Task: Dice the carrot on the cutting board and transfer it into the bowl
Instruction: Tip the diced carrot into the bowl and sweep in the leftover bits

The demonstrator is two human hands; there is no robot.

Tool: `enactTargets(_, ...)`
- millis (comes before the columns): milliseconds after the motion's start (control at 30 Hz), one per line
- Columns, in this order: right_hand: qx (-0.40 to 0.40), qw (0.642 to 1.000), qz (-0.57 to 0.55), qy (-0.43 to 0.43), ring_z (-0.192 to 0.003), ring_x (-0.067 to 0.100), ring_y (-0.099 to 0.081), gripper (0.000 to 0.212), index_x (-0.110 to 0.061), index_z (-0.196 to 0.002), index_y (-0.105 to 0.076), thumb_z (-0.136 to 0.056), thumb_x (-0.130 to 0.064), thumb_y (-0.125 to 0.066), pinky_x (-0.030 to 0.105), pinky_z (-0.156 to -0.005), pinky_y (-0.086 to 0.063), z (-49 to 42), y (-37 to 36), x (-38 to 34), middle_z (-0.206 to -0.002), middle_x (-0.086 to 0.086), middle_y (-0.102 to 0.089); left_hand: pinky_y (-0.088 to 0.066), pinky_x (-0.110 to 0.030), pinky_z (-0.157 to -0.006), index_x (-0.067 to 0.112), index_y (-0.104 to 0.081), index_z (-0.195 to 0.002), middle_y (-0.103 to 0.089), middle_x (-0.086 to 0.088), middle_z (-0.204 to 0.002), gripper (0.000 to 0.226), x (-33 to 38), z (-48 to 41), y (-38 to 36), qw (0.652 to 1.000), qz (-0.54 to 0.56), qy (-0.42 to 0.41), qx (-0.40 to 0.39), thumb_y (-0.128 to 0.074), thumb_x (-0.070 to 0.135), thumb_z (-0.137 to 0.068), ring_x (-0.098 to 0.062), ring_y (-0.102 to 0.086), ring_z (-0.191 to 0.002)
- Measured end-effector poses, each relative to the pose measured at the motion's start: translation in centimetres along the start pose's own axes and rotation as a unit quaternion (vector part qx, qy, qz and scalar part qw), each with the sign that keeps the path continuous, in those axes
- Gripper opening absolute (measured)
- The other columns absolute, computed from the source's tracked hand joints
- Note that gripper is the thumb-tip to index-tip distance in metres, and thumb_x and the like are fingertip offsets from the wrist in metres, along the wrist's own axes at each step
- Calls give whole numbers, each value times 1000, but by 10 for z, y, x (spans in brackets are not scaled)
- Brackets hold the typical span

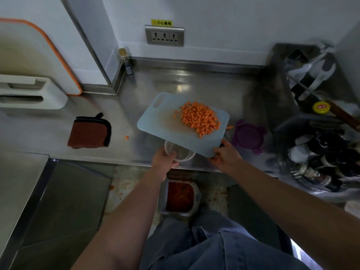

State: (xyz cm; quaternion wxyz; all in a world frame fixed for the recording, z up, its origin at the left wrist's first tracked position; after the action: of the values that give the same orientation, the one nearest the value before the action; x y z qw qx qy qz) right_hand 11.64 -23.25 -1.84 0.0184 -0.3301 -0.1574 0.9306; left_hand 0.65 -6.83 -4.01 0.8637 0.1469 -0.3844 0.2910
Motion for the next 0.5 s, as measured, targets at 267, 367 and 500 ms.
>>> enactTargets(267, -9, 1000, 1, 0, -112, 32, -52, 49, -9, -133, -41, -92, 17, -33, 42, -72, -53, -5, -12, -2, -130, 15, -50, -45, -29, -79, 5, -61, -106, -63, -4, -97, 17, 20, -1, 13, 968, -116, -72, 210, -53, 14, -95, -22, -58, -91)
enactTargets(367, -24, 1000, 6, 0, -114, 34, -51, 53, -8, -138, -38, -92, 17, -32, 44, -79, -52, -4, -20, 1, -134, 17, -48, -49, -33, -74, 4, -68, -96, -71, -10, -92, 21, 23, 4, 12, 969, -36, -64, 234, -50, 16, -95, -27, -64, -86)
enactTargets(500, -25, 1000, 13, -5, -124, 37, -47, 53, -9, -140, -37, -93, 16, -34, 46, -89, -48, -2, -30, 5, -136, 16, -46, -50, -26, -52, 10, -64, -77, -68, -7, -76, 21, 29, 8, 2, 974, 123, -18, 189, -56, 15, -96, -18, -63, -65)
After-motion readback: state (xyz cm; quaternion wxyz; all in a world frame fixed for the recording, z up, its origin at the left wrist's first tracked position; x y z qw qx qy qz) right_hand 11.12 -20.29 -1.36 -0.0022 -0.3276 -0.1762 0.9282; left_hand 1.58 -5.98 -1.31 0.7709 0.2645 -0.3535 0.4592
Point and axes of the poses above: each hand's wrist, its own z-axis away from the middle knuckle, its own y-axis out of the back of the hand, x = y × z, the point moved 4 cm from there along -z, towards the middle knuckle
